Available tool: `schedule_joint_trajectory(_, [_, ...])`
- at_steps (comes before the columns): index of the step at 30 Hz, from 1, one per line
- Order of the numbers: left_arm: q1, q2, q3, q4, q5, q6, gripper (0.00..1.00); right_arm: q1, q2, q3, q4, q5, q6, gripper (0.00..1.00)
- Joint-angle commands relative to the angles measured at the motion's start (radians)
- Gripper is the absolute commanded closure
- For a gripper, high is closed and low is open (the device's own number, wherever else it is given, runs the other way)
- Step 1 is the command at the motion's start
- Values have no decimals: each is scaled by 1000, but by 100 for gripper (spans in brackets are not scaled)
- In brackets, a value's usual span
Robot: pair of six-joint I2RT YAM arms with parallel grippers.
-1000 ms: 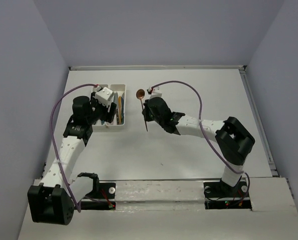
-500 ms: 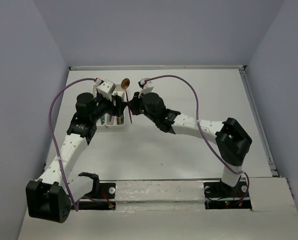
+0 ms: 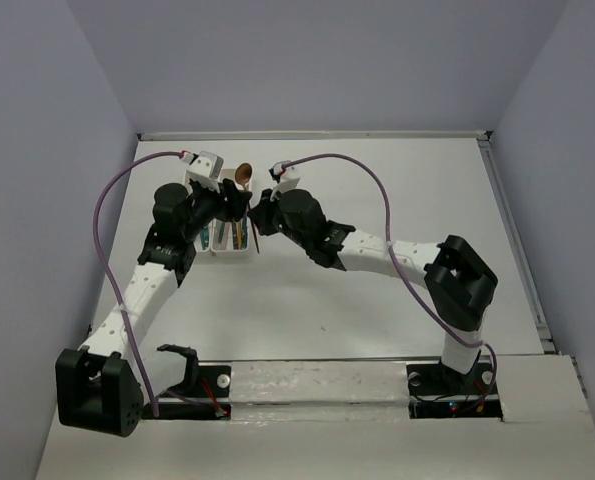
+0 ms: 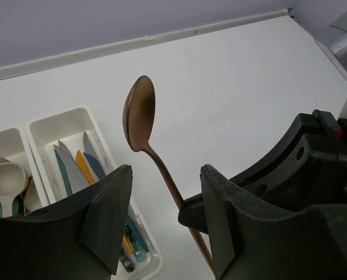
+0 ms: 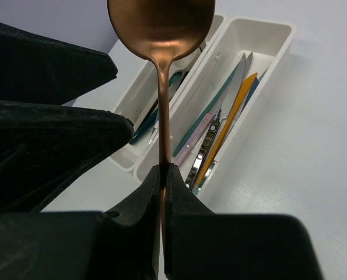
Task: Sort the eating utensils into containers
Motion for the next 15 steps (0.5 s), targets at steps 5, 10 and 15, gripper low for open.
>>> schedule_joint_trajectory(5, [0,16,-10,51,-22,-33,41,12,-19,49,94,11,11,100])
schedule_joint_trajectory(10, [0,42,-10,51,-5,-50,41,21,-15,61,97,4,9,100])
schedule_joint_trajectory(15, [0,97,-2,49,12,-58,42,21,-11,69,100,3,2,100])
